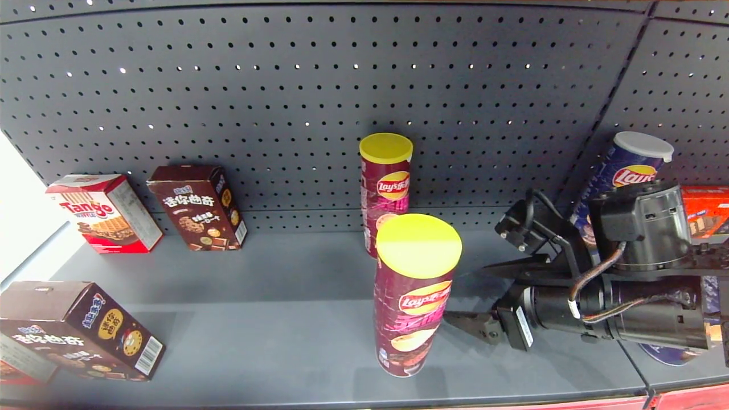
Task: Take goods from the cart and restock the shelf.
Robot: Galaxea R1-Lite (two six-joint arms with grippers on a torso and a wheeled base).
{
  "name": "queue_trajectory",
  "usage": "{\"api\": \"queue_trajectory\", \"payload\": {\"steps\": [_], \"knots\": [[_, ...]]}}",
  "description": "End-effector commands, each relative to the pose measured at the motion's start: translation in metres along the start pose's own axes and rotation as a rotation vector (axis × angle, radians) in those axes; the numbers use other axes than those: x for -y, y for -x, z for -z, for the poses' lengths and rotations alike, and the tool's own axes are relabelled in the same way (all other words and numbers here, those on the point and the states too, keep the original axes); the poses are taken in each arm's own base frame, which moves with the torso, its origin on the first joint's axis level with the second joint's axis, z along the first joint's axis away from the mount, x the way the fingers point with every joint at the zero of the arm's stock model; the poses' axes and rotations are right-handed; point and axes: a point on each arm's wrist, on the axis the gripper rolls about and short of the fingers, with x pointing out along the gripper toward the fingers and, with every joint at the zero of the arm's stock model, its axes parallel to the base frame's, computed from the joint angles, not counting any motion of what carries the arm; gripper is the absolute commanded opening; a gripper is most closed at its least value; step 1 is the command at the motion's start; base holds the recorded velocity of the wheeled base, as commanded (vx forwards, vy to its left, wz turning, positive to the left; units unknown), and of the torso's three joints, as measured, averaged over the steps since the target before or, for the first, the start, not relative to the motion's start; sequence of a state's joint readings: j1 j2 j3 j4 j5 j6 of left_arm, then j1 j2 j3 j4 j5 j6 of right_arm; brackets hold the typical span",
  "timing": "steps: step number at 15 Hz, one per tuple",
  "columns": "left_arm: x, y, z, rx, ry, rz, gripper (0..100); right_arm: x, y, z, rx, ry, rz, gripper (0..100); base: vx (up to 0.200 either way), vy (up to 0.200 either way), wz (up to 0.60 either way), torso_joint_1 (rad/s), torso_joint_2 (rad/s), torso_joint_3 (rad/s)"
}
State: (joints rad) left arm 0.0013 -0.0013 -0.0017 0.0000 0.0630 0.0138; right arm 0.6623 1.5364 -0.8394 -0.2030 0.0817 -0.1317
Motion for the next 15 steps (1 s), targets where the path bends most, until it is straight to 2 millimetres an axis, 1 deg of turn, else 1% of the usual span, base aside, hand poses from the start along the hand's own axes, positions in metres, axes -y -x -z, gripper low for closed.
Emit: {"api": "queue_trajectory", "payload": {"steps": [1,7,12,15], "knots": [[0.000,0.000,0.000,-0.001,0.000,0.000,100,-0.001,-0.003,0.002,-0.011,0.003,-0.007,100,0.000,0.000,0.00,0.000,0.00,0.000],[0.000,0.000,0.000,-0.001,0.000,0.000,100,-0.019,-0.008,0.003,-0.026,0.034,-0.067,100,0.000,0.000,0.00,0.000,0.00,0.000],[0.000,0.000,0.000,-0.001,0.001,0.000,100,-0.022,-0.007,0.008,-0.039,0.040,-0.078,100,0.000,0.000,0.00,0.000,0.00,0.000],[0.000,0.000,0.000,-0.001,0.003,0.000,100,-0.016,-0.006,0.010,-0.044,0.025,-0.056,100,0.000,0.000,0.00,0.000,0.00,0.000]]}}
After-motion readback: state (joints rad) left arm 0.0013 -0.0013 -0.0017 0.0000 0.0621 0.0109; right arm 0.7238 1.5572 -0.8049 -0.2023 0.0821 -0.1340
